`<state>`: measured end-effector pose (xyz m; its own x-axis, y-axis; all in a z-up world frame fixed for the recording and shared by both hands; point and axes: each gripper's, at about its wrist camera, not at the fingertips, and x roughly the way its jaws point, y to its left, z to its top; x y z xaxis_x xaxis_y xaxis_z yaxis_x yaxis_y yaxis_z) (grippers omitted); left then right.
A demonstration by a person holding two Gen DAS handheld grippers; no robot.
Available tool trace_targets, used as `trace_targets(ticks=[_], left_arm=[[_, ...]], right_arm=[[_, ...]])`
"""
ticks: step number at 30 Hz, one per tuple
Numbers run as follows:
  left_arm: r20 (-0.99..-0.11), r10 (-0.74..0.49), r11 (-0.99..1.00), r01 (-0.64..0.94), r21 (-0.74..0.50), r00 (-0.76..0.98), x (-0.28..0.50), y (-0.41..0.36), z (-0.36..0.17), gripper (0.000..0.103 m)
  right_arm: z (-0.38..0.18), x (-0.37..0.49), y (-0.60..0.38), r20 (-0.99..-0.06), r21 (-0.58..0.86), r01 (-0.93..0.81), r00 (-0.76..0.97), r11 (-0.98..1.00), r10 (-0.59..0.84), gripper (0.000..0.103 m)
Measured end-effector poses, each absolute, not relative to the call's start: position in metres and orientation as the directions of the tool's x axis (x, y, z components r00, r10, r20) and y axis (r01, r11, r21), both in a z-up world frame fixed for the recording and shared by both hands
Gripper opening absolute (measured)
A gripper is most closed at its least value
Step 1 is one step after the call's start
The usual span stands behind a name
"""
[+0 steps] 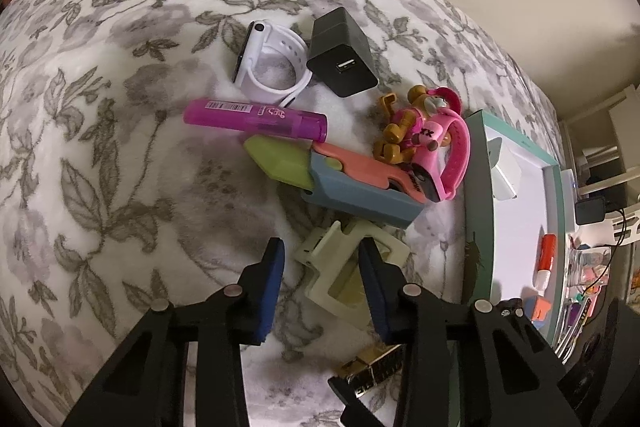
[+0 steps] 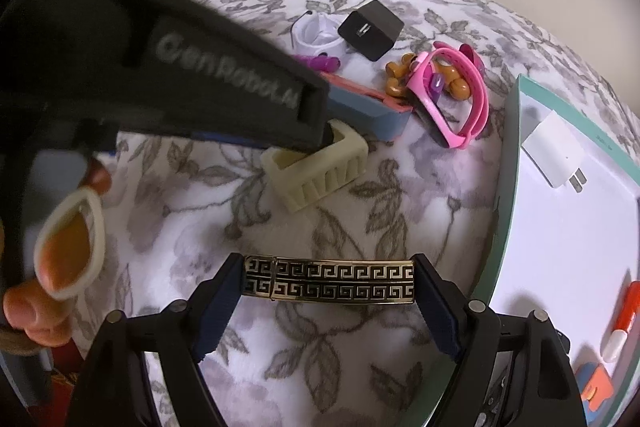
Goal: Organize rigid objects
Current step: 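Lift and carry the claw clip and barrette over the tray with both tools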
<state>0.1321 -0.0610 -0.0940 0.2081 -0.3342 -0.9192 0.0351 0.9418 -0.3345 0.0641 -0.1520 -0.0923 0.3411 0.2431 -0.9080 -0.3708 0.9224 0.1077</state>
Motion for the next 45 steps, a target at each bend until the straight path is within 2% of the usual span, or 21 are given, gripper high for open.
trace_targets(ticks=[6,10,30,45], left_arm=[[-0.912,-0.359,0.932,0.026,-0.362,0.199,0.131,-0.055,-0.096,0.039],[-0.907,-0.37,0.928,0.032,-0.371,0.2,0.127,-0.052,-0.094,0.033],[-0.926,-0.304,0.952,0.117,-0.284,0.225,0.126,-0.068,-0.084,0.024],[-0.877,-0.298,0.954,0.127,-0.27,0.377,0.111,-0.06,-0.024,0.021]], right_arm=[[-0.09,0.053,-0.153,-0.906,0.125,-0.363,0.338,0.924,0.255,0.084],[-0.085,0.051,-0.165,-0.897,0.157,-0.33,0.347,0.931,0.274,0.084],[-0.039,0.035,-0.207,-0.837,0.192,-0.219,0.473,0.957,0.276,0.084],[0.016,0.044,-0.258,-0.74,0.231,-0.096,0.629,0.968,0.239,0.084]])
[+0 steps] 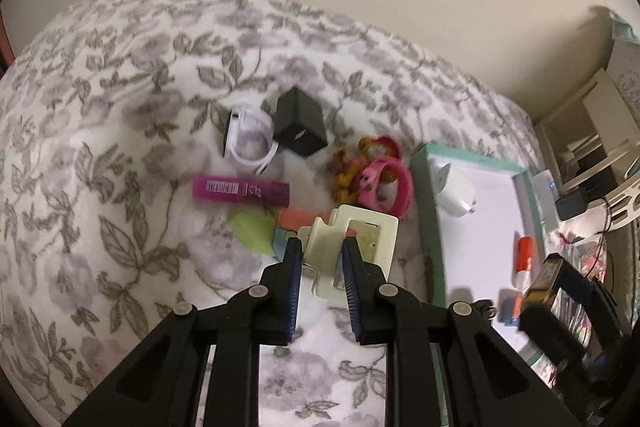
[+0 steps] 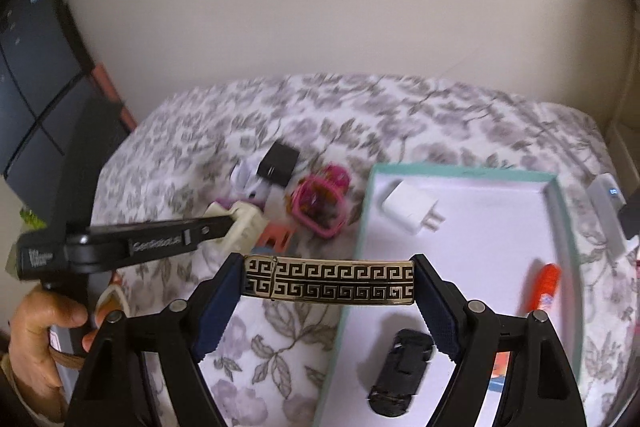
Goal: Organize rigid objects
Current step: 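Lift and carry the claw clip and barrette over the tray with both tools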
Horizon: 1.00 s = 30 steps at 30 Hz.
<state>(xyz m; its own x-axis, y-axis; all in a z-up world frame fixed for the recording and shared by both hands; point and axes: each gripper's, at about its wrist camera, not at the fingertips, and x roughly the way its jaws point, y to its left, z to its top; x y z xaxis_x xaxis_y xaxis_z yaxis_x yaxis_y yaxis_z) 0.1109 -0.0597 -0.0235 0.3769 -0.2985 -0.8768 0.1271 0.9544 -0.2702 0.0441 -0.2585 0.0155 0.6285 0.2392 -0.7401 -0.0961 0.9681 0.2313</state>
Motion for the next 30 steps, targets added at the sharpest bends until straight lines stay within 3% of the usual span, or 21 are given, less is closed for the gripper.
trace_targets(ticks=[6,17,25,30], left_arm=[[-0.823,-0.325,0.946,0.161,-0.283,0.465,0.101,-0.067,0.013,0.021],[-0.75,-0.386,0.918,0.308,-0.251,0.537,0.074,-0.127,0.047,0.021],[-0.785,-0.375,0.902,0.388,-0.187,0.494,0.065,-0.18,0.031,0.021],[-0.82,-0.336,0.901,0.412,-0.137,0.463,0.065,-0.205,0.011,0.021]], right_arm=[[0.045,0.032,-0.301,-0.685,0.26,0.011,0.706,0.965,0.177,0.084],[0.055,0.013,-0.375,-0.71,0.223,0.298,0.703,0.928,-0.055,0.084],[0.036,0.009,-0.411,-0.764,0.202,0.41,0.634,0.89,-0.119,0.084],[0.014,0.017,-0.414,-0.8,0.207,0.411,0.594,0.888,-0.088,0.084]])
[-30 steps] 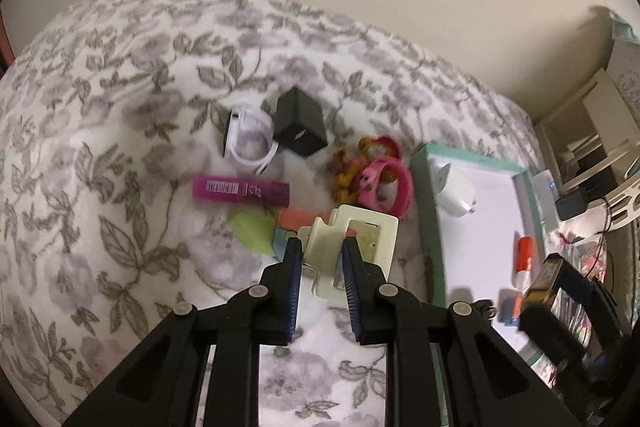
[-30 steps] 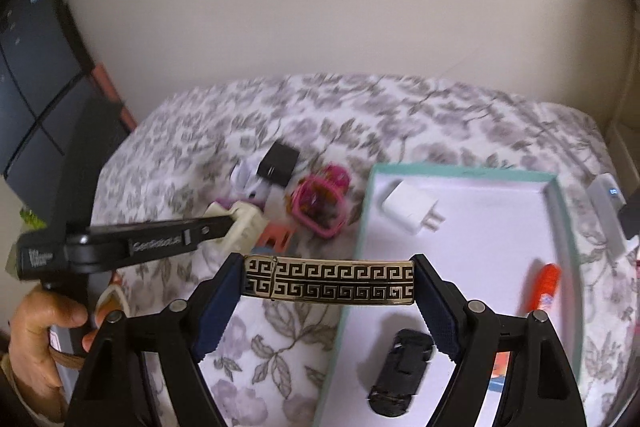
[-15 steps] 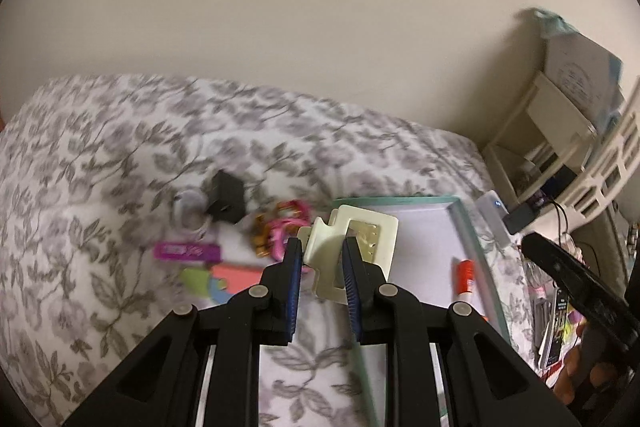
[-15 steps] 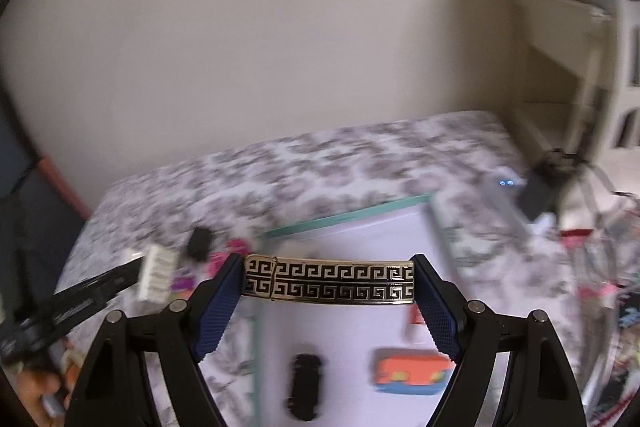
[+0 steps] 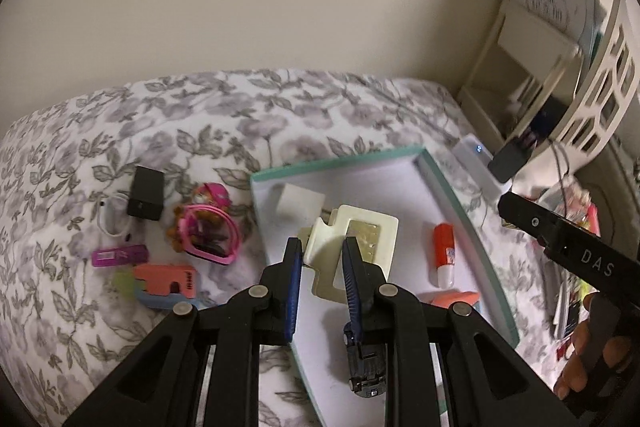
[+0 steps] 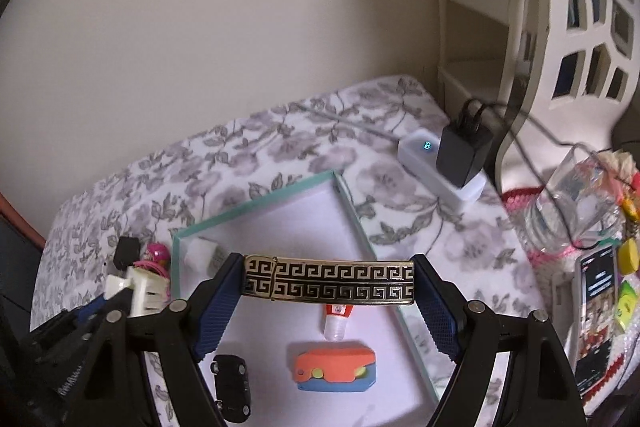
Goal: Organize rigid objects
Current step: 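Lift and carry the claw clip and barrette over the tray with both tools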
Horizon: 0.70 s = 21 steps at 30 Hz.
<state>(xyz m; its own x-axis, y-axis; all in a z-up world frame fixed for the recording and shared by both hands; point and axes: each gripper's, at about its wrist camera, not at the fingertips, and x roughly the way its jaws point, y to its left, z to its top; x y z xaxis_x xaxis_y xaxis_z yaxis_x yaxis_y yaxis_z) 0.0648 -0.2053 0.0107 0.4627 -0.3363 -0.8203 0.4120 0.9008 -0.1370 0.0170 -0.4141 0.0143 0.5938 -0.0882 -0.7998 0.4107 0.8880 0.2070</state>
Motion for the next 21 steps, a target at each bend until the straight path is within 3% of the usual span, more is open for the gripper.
trace_targets(ticks=[21], left_arm=[[-0.9,-0.211,0.916,0.398,-0.047,0.382,0.074,-0.228,-0.049,0.022]], right_arm=[[-0.047,0.041,-0.394,-0.903,0.123,0.367,0.427,0.922,-0.05,0.084]])
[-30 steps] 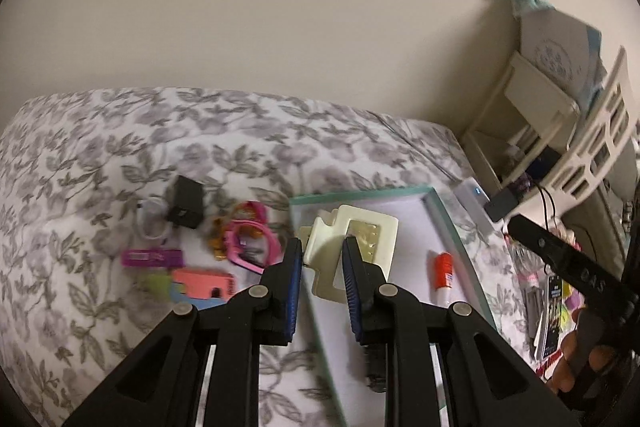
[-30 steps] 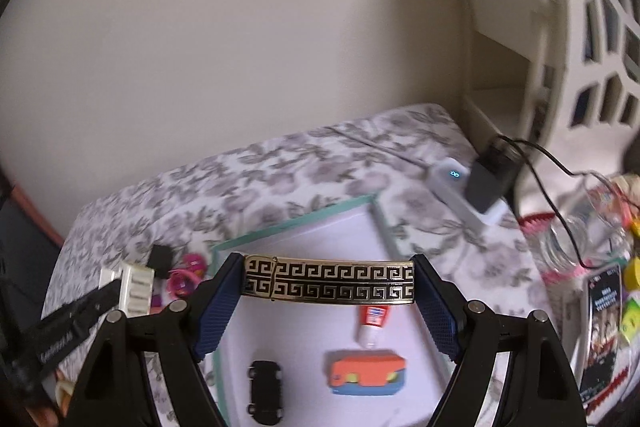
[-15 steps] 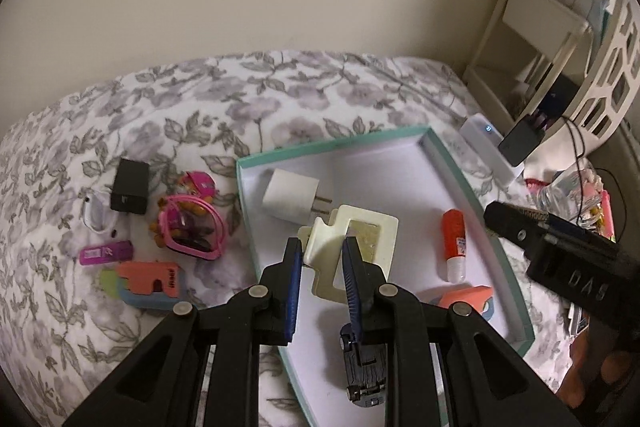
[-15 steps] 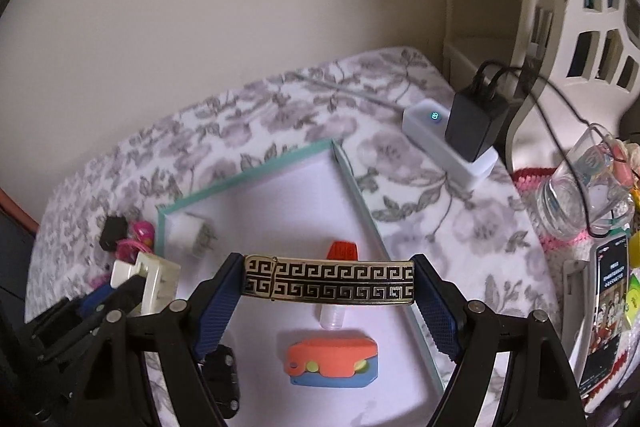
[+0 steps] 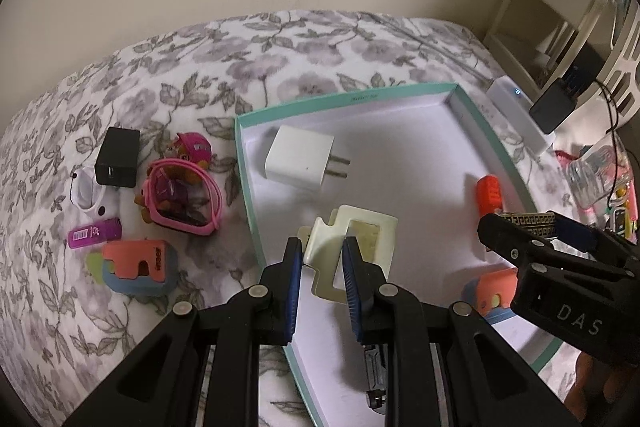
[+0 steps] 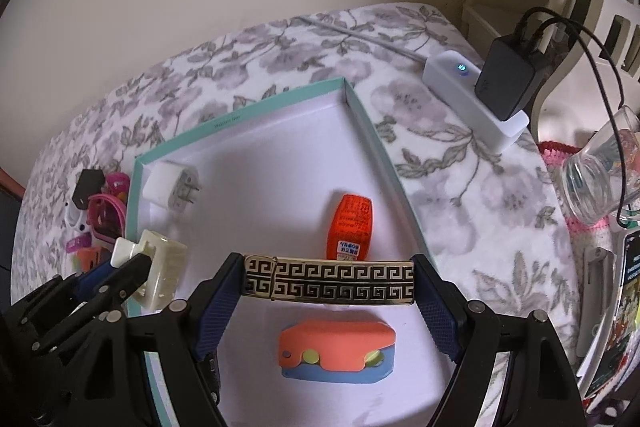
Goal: Organize rigid objects
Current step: 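Lift and carry the claw clip and barrette over the tray with both tools, then release the claw clip with the left tool while the right tool releases the barrette in the tray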
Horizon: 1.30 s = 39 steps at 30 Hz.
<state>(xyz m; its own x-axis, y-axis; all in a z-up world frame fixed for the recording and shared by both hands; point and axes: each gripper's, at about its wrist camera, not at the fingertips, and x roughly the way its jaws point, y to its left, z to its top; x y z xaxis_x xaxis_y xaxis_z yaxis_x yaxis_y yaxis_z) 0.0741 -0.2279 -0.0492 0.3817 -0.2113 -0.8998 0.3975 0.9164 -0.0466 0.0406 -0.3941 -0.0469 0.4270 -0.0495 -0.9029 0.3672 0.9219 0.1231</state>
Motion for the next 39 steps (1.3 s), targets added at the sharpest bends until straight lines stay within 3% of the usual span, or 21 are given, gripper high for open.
trace_targets(ticks=[20,24,39], left_arm=[[-0.919,-0.166,0.917,0.398,-0.011,0.357,0.074,-0.23,-0.064,0.022],[-0.921,-0.162,0.92,0.392,-0.011,0.355,0.075,-0.229,-0.063,0.023],[-0.901,-0.221,0.941,0.325,-0.096,0.374,0.081,-0.21,-0.037,0.036]], right_arm=[[-0.06,0.047,-0.377,-0.919,0.084,0.305,0.391,0.949,-0.044,0.085],[-0.057,0.047,-0.376,-0.914,0.084,0.299,0.403,0.95,-0.046,0.089],[-0.023,0.044,-0.377,-0.875,0.085,0.296,0.479,0.951,-0.071,0.093]])
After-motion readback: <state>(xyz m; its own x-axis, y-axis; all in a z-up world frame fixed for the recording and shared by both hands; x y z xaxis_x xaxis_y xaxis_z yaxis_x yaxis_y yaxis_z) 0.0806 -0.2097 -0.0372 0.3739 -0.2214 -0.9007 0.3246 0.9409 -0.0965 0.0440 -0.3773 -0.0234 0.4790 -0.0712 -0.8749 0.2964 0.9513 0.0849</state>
